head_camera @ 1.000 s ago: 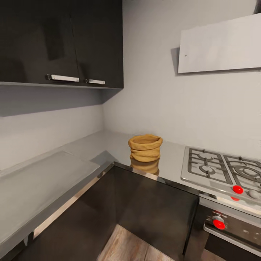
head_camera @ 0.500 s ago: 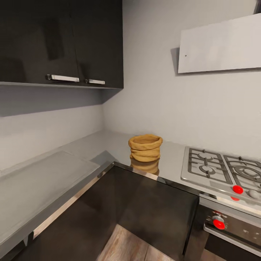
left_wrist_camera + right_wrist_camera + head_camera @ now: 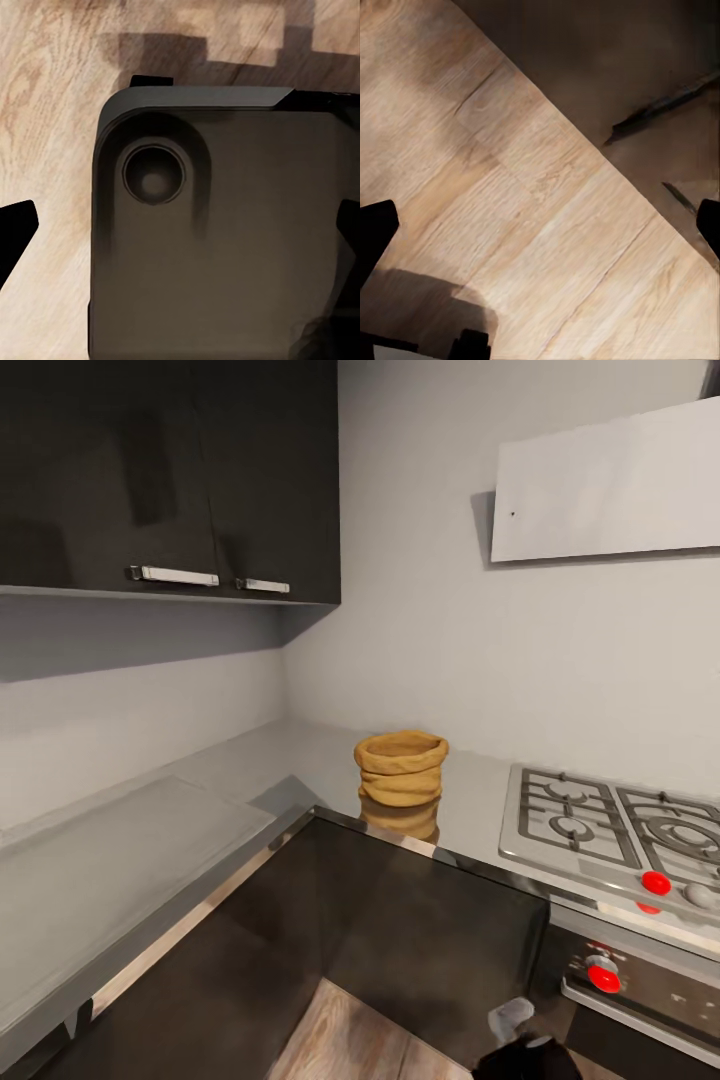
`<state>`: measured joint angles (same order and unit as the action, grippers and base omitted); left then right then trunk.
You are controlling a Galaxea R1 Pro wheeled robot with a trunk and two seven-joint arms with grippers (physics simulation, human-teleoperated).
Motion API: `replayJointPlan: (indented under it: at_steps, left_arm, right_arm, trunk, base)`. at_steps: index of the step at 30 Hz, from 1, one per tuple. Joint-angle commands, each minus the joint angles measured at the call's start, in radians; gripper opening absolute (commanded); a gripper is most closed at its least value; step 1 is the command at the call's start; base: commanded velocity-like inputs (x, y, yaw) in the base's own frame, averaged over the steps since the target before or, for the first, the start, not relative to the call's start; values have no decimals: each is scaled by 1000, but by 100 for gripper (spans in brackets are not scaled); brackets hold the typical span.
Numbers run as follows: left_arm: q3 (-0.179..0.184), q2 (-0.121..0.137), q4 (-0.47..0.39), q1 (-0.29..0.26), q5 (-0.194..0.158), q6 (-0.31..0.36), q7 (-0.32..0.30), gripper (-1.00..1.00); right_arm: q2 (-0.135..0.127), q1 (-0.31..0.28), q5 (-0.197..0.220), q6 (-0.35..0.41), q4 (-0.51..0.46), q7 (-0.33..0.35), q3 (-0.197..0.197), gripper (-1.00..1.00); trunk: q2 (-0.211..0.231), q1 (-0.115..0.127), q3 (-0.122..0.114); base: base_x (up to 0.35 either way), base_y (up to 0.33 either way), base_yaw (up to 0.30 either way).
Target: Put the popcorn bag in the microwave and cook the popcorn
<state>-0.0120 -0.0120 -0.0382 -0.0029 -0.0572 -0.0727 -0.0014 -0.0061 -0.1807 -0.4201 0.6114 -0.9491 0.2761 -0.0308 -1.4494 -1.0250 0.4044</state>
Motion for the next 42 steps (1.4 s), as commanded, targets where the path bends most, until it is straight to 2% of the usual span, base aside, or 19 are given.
replayJointPlan:
  at_steps: [1,3,5,7,8,9,11,12,14,15,18,22,25,29,30,32,36,40,42]
  left_arm:
    - [-1,0,0,0,-6,-2,0,100]
    - [0,0,0,0,-6,-2,0,100]
    - [0,0,0,0,-6,-2,0,100]
    - [0,0,0,0,-6,-2,0,100]
    - [0,0,0,0,-6,-2,0,100]
    - [0,0,0,0,-6,-2,0,100]
    - [0,0,0,0,-6,-2,0,100]
    - [0,0,0,0,-6,-2,0,100]
    - [0,0,0,0,-6,-2,0,100]
    - [0,0,0,0,-6,-2,0,100]
    - [0,0,0,0,-6,-2,0,100]
    - [0,0,0,0,-6,-2,0,100]
    - [0,0,0,0,-6,-2,0,100]
    - [0,1,0,0,-6,-2,0,100]
    - [0,1,0,0,-6,-2,0,100]
    - [0,1,0,0,-6,-2,0,100]
    - [0,2,0,0,-6,-2,0,100]
    - [0,1,0,0,-6,-2,0,100]
    - [0,1,0,0,-6,-2,0,100]
  right_arm:
    - [17,0,-11,58,-76,27,15,100]
    - [56,0,-12,197,-237,91,45,100]
    - [77,0,-14,301,-374,140,82,100]
    - [86,0,-15,357,-478,157,125,100]
    - [97,3,-16,406,-535,163,168,100]
    - [121,-1,-16,436,-566,165,207,100]
    - [160,-36,-17,436,-587,166,236,100]
    - [178,-68,-17,436,-592,167,243,100]
    - [181,-168,-17,436,-598,167,254,100]
    - [181,-258,-14,436,-599,167,257,100]
    - [181,-435,-16,436,-597,167,257,100]
    - [181,-598,-16,436,-588,161,251,100]
    - [181,-756,-16,436,-491,151,227,100]
    - [181,-1003,-17,436,-219,106,103,100]
    - [181,-1117,-18,436,-80,74,71,100]
    - [137,-1216,-18,436,78,53,58,100]
    - [122,-1248,-19,436,202,-5,31,100]
    - [108,-1252,-20,436,228,-36,-80,100]
    - [102,-1252,-19,436,233,-42,-97,100]
  trunk:
    - [-1,0,1]
    - [-1,0,1]
    - [-1,0,1]
    - [-1,0,1]
    - [-1,0,1]
    - [-1,0,1]
    - [-1,0,1]
    - [-1,0,1]
    - [-1,0,1]
    - [-1,0,1]
    - [-1,0,1]
    - [-1,0,1]
    - [-1,0,1]
    - [-1,0,1]
    - [-1,0,1]
    - [-1,0,1]
    - [-1,0,1]
    - [-1,0,1]
    - [-1,0,1]
  base:
    - [0,0,0]
    - [0,0,0]
    - [0,0,0]
    - [0,0,0]
    - [0,0,0]
    - [0,0,0]
    - [0,0,0]
    - [0,0,0]
    - [0,0,0]
    - [0,0,0]
    - [0,0,0]
    - [0,0,0]
    - [0,0,0]
    - [0,0,0]
    - [0,0,0]
    - [0,0,0]
    - [0,0,0]
    - [0,0,0]
    - [0,0,0]
